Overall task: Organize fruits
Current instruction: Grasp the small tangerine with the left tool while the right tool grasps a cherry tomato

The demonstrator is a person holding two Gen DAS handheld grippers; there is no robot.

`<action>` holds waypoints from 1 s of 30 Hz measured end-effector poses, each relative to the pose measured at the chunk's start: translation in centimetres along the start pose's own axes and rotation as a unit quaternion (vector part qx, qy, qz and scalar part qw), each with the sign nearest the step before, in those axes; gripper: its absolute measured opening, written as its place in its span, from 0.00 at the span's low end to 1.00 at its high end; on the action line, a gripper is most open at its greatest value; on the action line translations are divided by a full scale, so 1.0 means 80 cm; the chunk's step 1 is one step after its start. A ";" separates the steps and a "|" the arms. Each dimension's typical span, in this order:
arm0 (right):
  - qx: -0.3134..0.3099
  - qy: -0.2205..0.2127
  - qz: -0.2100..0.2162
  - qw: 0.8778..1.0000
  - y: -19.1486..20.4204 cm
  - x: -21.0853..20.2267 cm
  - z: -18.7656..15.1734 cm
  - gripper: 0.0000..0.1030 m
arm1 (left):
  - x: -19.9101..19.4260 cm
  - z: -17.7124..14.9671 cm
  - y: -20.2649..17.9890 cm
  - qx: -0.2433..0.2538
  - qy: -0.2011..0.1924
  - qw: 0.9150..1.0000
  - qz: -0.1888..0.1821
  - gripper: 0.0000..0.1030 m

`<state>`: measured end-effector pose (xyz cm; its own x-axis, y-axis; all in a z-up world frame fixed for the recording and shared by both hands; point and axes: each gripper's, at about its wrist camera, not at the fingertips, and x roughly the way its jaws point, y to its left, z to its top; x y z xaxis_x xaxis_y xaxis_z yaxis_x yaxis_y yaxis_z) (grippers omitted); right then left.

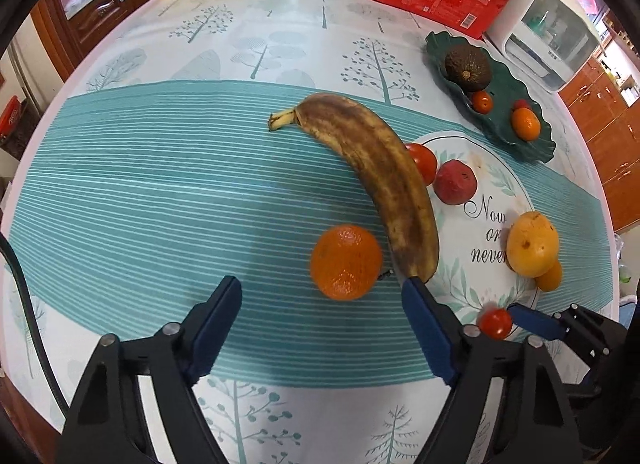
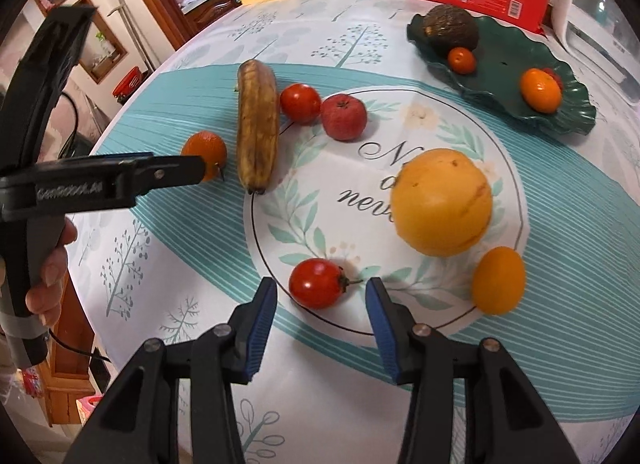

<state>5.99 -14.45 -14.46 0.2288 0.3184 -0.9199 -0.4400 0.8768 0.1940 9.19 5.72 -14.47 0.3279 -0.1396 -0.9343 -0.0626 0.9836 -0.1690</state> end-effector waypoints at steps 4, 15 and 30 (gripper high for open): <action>-0.007 -0.002 -0.004 1.000 0.004 0.004 0.002 0.36 | 0.011 0.004 -0.002 0.002 0.006 1.000 -0.007 0.69; -0.012 -0.009 -0.010 1.000 0.006 0.006 0.002 0.27 | 0.026 0.015 -0.011 0.007 0.010 1.000 -0.023 0.48; -0.008 -0.018 -0.006 1.000 0.002 -0.011 0.001 0.27 | 0.005 0.000 -0.021 0.018 0.005 0.999 -0.031 0.36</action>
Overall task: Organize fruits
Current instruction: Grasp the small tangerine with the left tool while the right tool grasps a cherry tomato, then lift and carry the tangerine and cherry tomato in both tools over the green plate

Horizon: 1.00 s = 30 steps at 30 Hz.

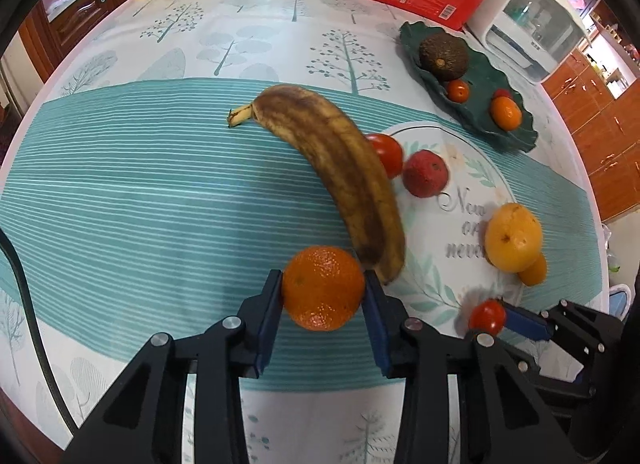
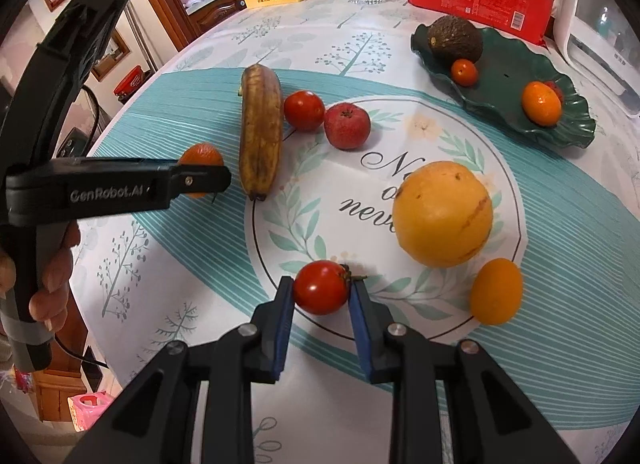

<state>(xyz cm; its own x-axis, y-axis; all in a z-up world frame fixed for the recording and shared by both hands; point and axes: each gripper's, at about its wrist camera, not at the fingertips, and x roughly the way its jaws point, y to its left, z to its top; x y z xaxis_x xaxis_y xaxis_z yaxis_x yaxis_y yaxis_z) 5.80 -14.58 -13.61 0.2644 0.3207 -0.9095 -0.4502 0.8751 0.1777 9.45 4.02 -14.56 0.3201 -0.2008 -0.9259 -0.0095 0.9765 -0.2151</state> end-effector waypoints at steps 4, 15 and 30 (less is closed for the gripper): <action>0.002 -0.010 -0.001 1.000 -0.003 -0.014 0.001 0.27 | -0.019 -0.007 -0.011 0.008 -0.004 1.000 -0.007 0.36; 0.025 -0.051 0.001 0.998 -0.020 -0.073 0.013 0.27 | -0.084 0.000 -0.065 0.052 -0.036 0.997 -0.039 0.36; 0.065 -0.146 -0.045 0.986 -0.099 -0.207 0.120 0.27 | -0.187 0.115 -0.163 0.168 -0.108 0.978 -0.052 0.36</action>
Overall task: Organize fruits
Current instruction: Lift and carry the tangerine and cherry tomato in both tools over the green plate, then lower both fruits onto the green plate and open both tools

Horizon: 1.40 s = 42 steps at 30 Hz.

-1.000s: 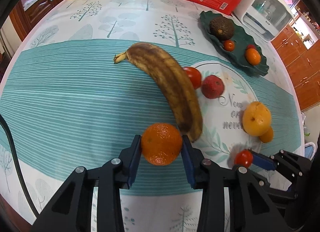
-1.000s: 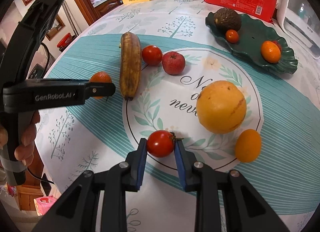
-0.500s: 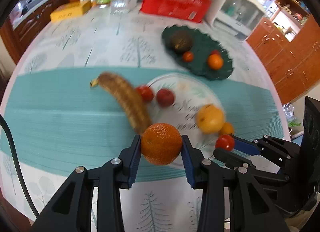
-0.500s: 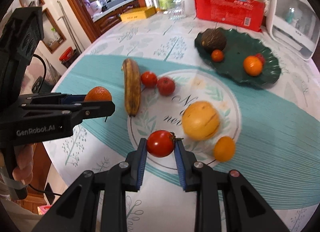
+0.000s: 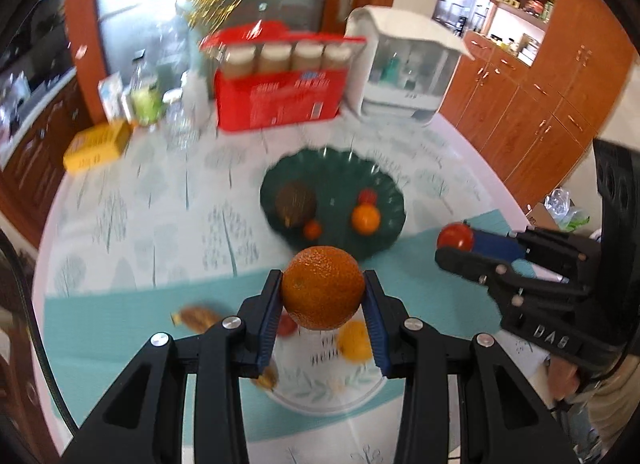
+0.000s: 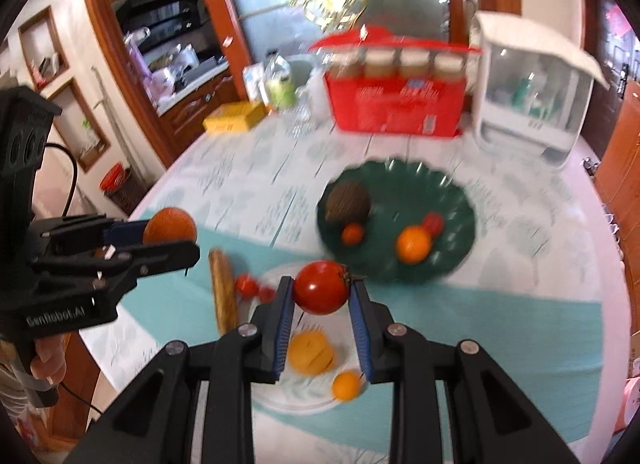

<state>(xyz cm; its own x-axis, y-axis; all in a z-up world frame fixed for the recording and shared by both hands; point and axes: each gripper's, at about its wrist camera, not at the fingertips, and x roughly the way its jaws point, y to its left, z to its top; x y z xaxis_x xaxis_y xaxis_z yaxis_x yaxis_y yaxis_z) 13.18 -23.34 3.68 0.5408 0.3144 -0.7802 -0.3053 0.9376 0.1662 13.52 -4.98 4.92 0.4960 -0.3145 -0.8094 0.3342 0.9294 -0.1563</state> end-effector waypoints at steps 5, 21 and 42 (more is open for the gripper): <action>0.002 -0.019 -0.016 1.000 -0.017 -0.009 0.061 0.27 | 0.001 0.067 -0.007 0.027 -0.018 0.999 0.009 0.36; 0.077 0.031 -0.065 0.994 -0.110 0.142 0.139 0.27 | 0.186 0.178 0.022 0.050 0.057 0.997 0.000 0.36; 0.130 0.134 -0.072 0.980 -0.178 0.299 0.074 0.27 | 0.398 0.157 0.028 0.015 0.157 0.987 -0.039 0.37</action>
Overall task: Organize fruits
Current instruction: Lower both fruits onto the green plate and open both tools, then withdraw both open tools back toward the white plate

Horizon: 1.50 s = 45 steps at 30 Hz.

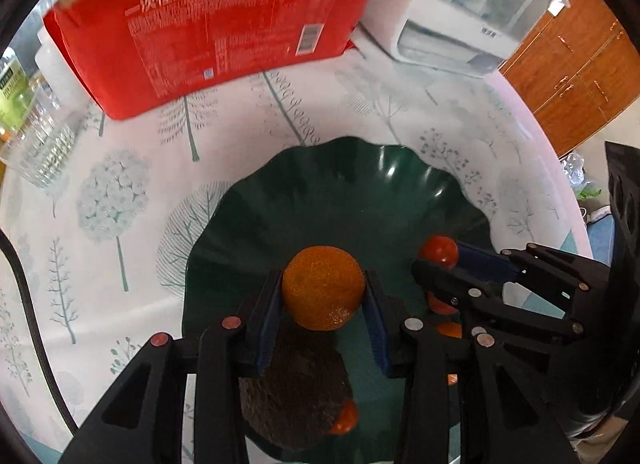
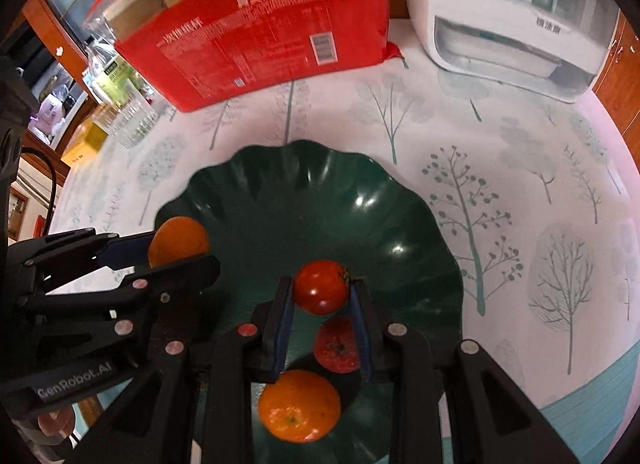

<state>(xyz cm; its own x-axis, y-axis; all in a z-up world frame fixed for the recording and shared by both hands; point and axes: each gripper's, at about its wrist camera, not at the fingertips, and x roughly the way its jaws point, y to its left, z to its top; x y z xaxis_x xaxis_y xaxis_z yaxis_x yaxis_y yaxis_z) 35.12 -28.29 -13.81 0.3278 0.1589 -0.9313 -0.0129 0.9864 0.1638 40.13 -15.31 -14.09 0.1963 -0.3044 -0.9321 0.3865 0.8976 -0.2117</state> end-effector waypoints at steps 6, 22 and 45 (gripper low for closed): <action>0.006 0.010 -0.001 1.000 -0.007 0.009 0.000 0.28 | 0.013 -0.003 0.004 -0.005 0.009 1.000 0.011 0.42; 0.004 -0.010 0.017 1.000 0.002 -0.031 -0.005 0.36 | -0.057 -0.015 0.015 -0.028 -0.024 0.999 0.018 0.75; -0.014 -0.076 0.058 0.995 0.051 -0.183 -0.060 0.36 | -0.222 -0.102 0.000 -0.045 -0.078 0.996 0.029 0.80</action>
<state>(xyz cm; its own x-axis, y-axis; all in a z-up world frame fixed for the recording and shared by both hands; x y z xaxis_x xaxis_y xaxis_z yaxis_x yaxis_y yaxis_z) 25.72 -26.40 -1.09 0.4616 0.2657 -0.8464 -0.0851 0.9630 0.2558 29.25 -7.32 0.07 0.3559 -0.2898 -0.8885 0.2897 0.9381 -0.1899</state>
